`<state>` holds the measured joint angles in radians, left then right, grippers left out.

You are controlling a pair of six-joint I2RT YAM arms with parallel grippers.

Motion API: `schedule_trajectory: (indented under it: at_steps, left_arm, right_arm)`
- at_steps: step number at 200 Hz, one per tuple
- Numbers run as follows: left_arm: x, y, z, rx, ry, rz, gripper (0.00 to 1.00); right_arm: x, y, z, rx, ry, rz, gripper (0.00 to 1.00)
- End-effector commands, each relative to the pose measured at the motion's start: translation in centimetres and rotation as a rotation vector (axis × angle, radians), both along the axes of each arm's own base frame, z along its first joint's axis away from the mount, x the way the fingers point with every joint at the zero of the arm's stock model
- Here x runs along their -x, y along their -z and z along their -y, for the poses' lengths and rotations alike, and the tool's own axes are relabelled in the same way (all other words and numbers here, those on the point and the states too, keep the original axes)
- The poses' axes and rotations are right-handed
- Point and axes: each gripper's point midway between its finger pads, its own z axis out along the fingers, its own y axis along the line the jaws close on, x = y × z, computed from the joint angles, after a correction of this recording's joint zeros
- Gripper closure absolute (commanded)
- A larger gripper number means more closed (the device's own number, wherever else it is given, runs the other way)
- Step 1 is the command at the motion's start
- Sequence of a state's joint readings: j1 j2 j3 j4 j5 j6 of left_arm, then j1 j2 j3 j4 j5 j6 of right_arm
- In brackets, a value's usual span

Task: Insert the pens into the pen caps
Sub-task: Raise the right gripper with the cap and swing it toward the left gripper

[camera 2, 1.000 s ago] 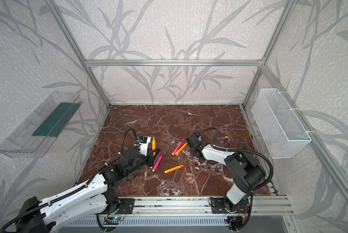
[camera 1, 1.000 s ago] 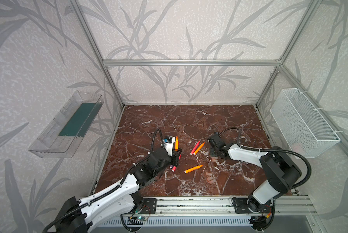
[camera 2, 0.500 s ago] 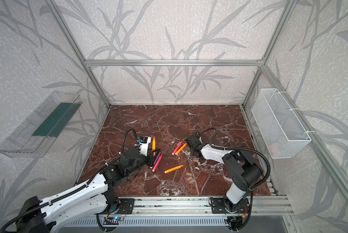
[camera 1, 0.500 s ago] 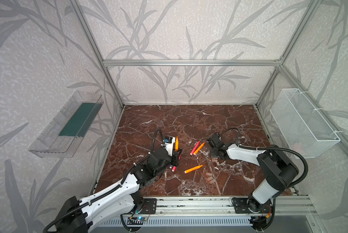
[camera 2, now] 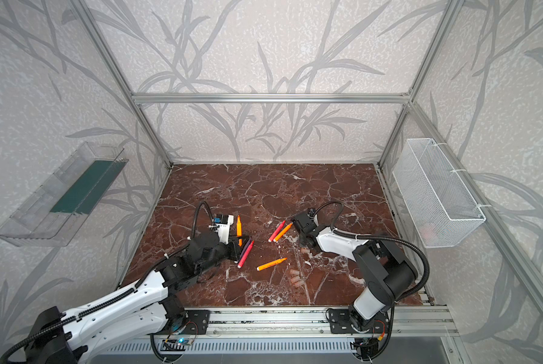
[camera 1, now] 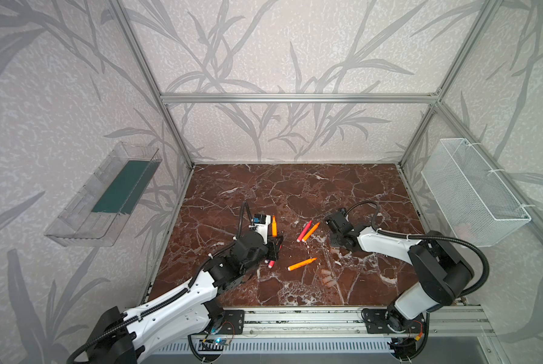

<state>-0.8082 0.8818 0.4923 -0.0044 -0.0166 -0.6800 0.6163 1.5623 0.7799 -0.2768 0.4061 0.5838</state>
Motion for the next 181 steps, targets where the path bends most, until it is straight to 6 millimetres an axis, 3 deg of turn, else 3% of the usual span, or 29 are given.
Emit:
schedule_trajectory:
  at_steps: [1,33,69,101,147,181]
  left_arm:
    - [1.3,-0.1,1.2,0.138,0.045,-0.083,1.0]
    - [2.9,0.4,1.9,0.106,0.194,0.019,1.0]
    - [2.9,-0.5,0.9,0.055,0.189,0.09,1.0]
    - [2.9,-0.4,1.1,0.05,0.21,0.133,1.0]
    - [2.3,-2.6,1.3,0.021,0.221,0.205,1.0]
    - [2.2,-2.5,1.9,0.032,0.236,0.186,1.0]
  right_arm:
    - [0.2,-3.1,0.4,-0.05,0.017,0.083,0.93]
    - [1.5,-6.7,-0.9,-0.245,-0.051,0.209,0.97]
    - [3.3,-10.3,-3.1,-0.501,-0.172,0.345,0.97]
    - [3.6,-12.7,-4.3,-0.602,-0.234,0.433,0.98]
    - [3.6,-15.4,-3.9,-0.685,-0.219,0.55,0.99]
    - [3.8,-16.9,-3.7,-0.722,-0.219,0.606,0.99]
